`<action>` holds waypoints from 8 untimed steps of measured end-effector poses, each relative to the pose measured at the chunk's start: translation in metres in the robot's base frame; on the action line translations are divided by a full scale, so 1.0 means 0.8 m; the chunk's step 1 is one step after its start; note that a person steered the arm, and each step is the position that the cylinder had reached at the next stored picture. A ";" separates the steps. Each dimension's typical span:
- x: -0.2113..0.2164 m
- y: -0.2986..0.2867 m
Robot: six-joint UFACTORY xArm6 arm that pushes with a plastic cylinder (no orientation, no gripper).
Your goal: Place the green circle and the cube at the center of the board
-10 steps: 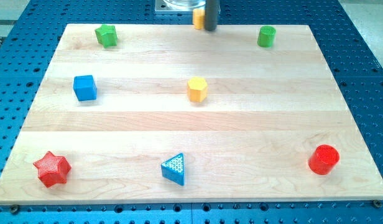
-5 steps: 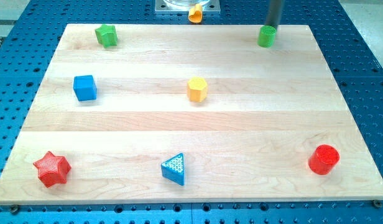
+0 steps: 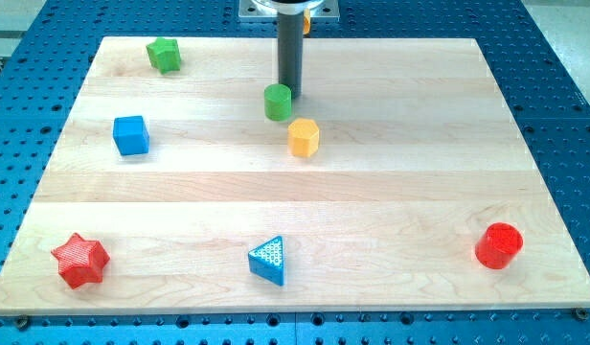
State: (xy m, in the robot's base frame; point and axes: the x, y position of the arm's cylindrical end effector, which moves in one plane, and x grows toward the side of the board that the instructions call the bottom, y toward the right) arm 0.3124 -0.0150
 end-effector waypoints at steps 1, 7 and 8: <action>0.020 -0.053; 0.036 -0.037; 0.034 -0.174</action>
State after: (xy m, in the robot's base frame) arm 0.3395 -0.1539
